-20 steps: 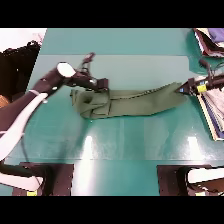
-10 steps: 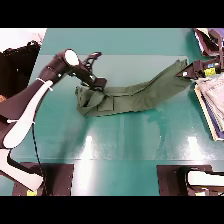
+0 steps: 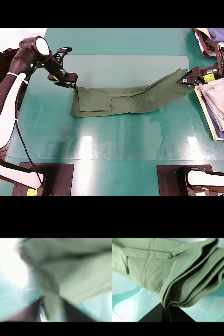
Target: Fold the shirts.
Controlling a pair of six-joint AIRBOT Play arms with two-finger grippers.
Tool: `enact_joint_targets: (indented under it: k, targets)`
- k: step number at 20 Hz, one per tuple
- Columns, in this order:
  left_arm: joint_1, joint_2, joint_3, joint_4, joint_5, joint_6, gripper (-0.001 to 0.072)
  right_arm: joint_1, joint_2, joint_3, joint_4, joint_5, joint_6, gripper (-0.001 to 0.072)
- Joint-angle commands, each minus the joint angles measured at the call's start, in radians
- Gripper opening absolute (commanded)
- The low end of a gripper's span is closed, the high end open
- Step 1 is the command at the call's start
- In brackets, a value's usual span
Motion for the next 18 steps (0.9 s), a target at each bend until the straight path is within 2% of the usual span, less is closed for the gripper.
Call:
enact_joint_targets:
  k: [1,3,4,6,10,12,15,18]
  targets:
    - [0.009,0.005,0.011,0.062,0.011,-0.002,0.0526,-0.002,0.0,-0.006,-0.004,-0.001,0.002,0.0015]
    - [0.008,0.005,0.052,0.007,0.031,-0.021,0.0528,-0.002,0.0,-0.006,-0.005,0.0,0.002,0.0015]
    - [0.006,0.005,0.066,-0.094,0.06,-0.036,0.0527,-0.002,0.0,-0.006,-0.005,0.0,0.002,0.0015]
    - [-0.04,0.003,0.058,-0.317,0.168,0.005,0.0359,-0.002,0.0,-0.006,-0.004,-0.009,0.002,0.0015]
    - [-0.274,-0.024,-0.011,-0.34,0.455,0.021,0.0356,0.006,0.0,-0.004,0.043,-0.011,0.01,0.0015]
    - [-0.378,-0.093,-0.011,-0.348,0.511,0.021,0.0035,0.009,0.0,0.0,0.105,-0.011,0.01,0.0015]
    - [-0.458,-0.188,-0.011,-0.407,0.529,0.021,0.0037,0.039,0.0,0.073,0.102,-0.007,0.026,0.0015]
    - [-0.472,-0.242,-0.011,-0.442,0.518,0.02,0.0035,0.077,0.0,0.19,0.101,0.004,0.07,0.0015]
